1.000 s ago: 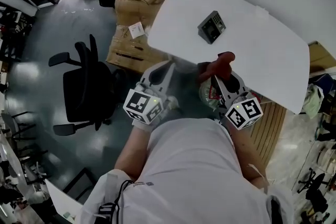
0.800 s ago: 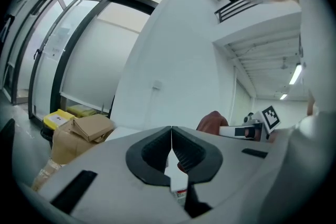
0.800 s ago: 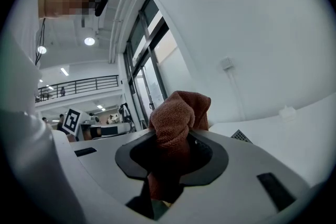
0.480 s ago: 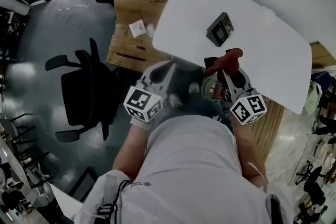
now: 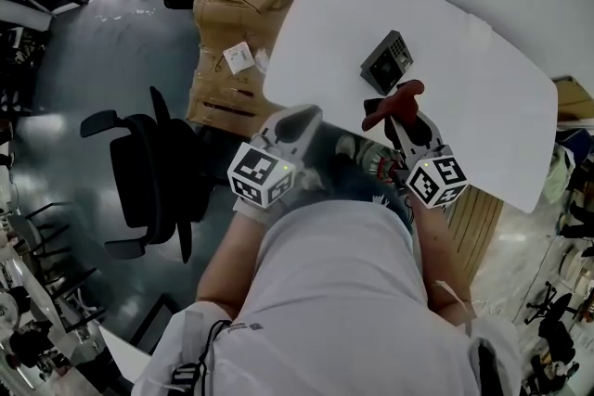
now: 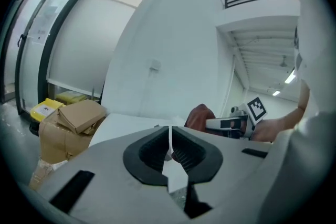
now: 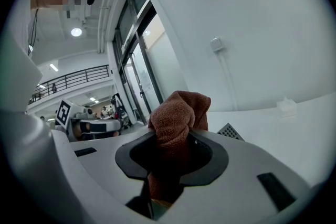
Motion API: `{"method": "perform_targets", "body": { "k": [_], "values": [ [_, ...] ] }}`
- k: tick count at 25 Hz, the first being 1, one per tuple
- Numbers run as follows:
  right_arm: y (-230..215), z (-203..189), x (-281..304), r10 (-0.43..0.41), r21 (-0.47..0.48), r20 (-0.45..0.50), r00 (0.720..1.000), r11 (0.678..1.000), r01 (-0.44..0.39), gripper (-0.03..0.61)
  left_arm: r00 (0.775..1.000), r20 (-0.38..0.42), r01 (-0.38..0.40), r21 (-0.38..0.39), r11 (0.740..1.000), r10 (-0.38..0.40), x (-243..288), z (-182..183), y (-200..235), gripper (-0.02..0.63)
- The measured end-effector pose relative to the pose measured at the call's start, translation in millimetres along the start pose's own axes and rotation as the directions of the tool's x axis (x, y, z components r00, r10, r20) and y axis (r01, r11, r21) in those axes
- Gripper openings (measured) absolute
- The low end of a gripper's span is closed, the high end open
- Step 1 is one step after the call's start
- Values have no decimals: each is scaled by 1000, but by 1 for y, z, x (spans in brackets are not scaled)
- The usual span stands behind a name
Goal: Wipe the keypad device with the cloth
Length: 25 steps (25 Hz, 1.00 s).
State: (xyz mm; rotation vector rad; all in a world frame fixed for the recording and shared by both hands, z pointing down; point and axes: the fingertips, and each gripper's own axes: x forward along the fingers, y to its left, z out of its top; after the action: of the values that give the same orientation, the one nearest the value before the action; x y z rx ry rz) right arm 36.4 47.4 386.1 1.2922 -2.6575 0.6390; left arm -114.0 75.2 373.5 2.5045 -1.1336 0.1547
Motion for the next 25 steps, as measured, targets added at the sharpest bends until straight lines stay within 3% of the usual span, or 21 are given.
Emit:
{"method": "perform_targets", "body": {
  "k": [7, 12, 18, 25],
  "values": [
    [-40, -8, 42, 16, -89, -128, 992, 996, -27, 98, 995, -100, 27, 50, 998, -22, 58, -12, 15, 12],
    [-62, -22, 65, 26, -155, -248, 968, 986, -66, 98, 986, -165, 27, 78, 997, -13, 99, -23, 32, 12],
    [-79, -42, 89, 61, -212, -378, 924, 966, -151, 98, 955, -296, 74, 137, 988, -31, 143, -55, 48, 12],
    [-92, -60, 117, 86, -210, -454, 887, 957, -200, 98, 926, -376, 98, 134, 986, -41, 177, -76, 64, 12]
  ]
}}
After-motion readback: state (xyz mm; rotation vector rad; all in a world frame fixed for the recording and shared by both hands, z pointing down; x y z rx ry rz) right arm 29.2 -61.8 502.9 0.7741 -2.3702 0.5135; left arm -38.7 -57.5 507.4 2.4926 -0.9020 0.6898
